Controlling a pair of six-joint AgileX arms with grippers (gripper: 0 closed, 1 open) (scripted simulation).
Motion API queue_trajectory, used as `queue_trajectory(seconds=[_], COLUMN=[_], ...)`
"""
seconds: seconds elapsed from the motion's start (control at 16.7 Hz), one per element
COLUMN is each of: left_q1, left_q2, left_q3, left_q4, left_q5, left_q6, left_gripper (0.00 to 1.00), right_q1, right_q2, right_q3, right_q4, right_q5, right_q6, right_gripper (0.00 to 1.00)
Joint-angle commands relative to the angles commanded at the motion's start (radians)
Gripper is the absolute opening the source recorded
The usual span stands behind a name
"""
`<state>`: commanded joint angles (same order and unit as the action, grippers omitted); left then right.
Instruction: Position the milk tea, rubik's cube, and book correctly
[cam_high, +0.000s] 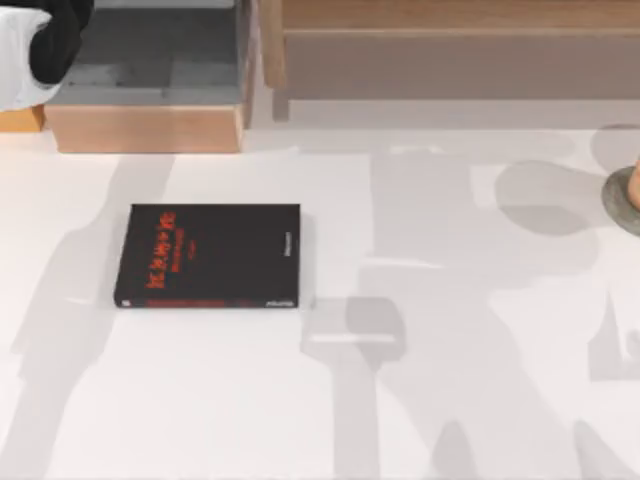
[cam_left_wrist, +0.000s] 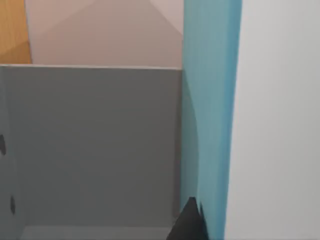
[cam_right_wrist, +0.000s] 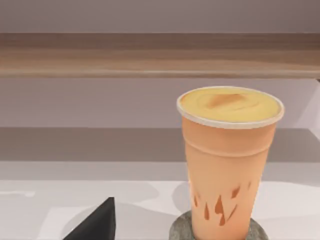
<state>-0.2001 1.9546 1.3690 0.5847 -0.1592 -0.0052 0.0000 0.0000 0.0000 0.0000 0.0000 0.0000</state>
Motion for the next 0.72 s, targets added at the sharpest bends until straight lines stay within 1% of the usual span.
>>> queue_trajectory(seconds=[0.18,0.36,0.54,0.72], left_q1=[0.000,-0.024,-0.069,-0.140], left_q2=[-0.004,-0.077,-0.206,-0.351], left_q3=[-0.001,-0.043,-0.123,-0.240], left_q4=[0.001,0.005,0.011,0.016], left_q5=[-0.005,-0.052,-0.131,-0.218], left_q6=[0.011,0.103,0.282,0.535], left_gripper=[0.00,0.00,0.00,0.00], right_q1=[0.000,0.000,0.000,0.000], right_q2=[0.000,0.000,0.000,0.000], right_q3=[0.000,0.000,0.000,0.000], right_q4=[0.000,0.000,0.000,0.000], right_q5=[0.000,0.000,0.000,0.000], right_q6=[0.000,0.000,0.000,0.000], right_gripper=[1.00,1.00,1.00,1.00])
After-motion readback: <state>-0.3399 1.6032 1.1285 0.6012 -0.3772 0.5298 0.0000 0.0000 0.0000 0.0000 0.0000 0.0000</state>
